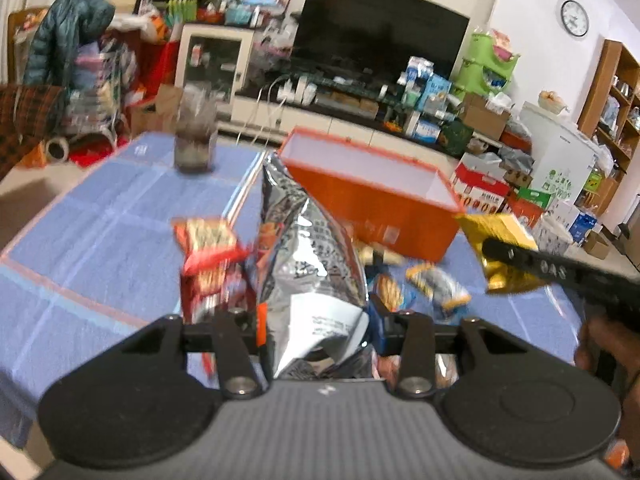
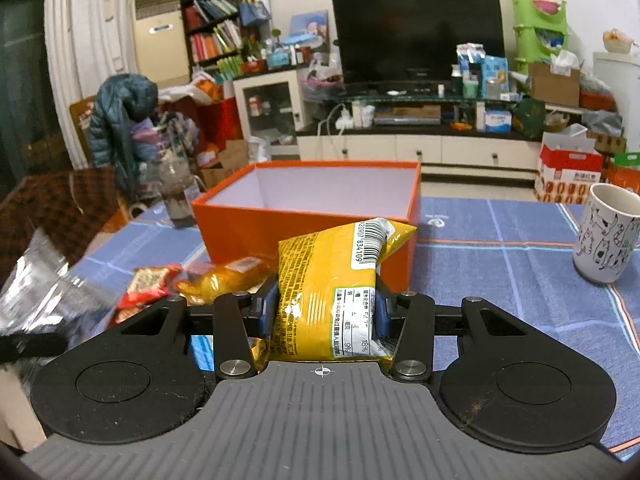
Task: Organize snacks
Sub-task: 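Carry both bags over the orange box and open both tools to drop them, then move both open tools back over the snack heap, then grasp the clear round cookie packet with the right tool while the left grasps the cream bread bar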
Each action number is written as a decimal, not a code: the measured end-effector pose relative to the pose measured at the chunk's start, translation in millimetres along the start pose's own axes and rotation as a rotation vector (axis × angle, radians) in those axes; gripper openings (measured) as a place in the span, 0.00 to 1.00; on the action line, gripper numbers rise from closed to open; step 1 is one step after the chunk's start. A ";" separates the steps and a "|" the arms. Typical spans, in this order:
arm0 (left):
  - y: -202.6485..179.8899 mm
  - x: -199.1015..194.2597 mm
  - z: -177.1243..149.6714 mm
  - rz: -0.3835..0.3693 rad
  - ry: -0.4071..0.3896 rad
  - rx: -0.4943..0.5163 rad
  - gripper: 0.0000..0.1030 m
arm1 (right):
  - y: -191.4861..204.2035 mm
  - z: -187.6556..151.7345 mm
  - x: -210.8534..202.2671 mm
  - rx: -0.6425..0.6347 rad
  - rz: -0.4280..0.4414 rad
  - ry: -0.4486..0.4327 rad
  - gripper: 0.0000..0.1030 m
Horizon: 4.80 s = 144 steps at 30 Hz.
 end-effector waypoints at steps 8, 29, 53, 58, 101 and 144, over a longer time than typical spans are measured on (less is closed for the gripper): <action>-17.2 89.5 113.0 -0.036 -0.030 0.040 0.41 | -28.7 71.1 52.1 0.066 0.008 -0.009 0.31; 26.2 273.3 146.6 0.126 0.164 0.052 0.75 | -52.7 89.6 211.7 0.088 -0.085 0.166 0.62; 98.3 82.6 108.7 0.044 -0.052 -0.091 0.96 | -30.9 42.3 44.7 -0.070 -0.112 -0.049 0.85; 156.3 46.9 61.7 0.236 -0.027 -0.230 0.97 | -37.8 -4.4 3.6 0.019 -0.137 0.002 0.84; 45.3 59.5 -59.5 -0.245 0.291 0.554 0.98 | -39.3 -72.3 54.2 -0.226 0.105 0.237 0.75; 33.7 90.8 -77.2 -0.192 0.369 0.450 0.79 | 17.4 -98.3 51.7 -0.194 0.075 0.407 0.39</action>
Point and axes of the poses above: each gripper's, at about its wrist camera, not at the fingertips, and x roughly the way its jaws point, y to its left, z to its top, the point moved 5 cm from there along x, roughly the way its jaws point, and after that the axes turned 4 degrees about -x, right-handed, at the moved point
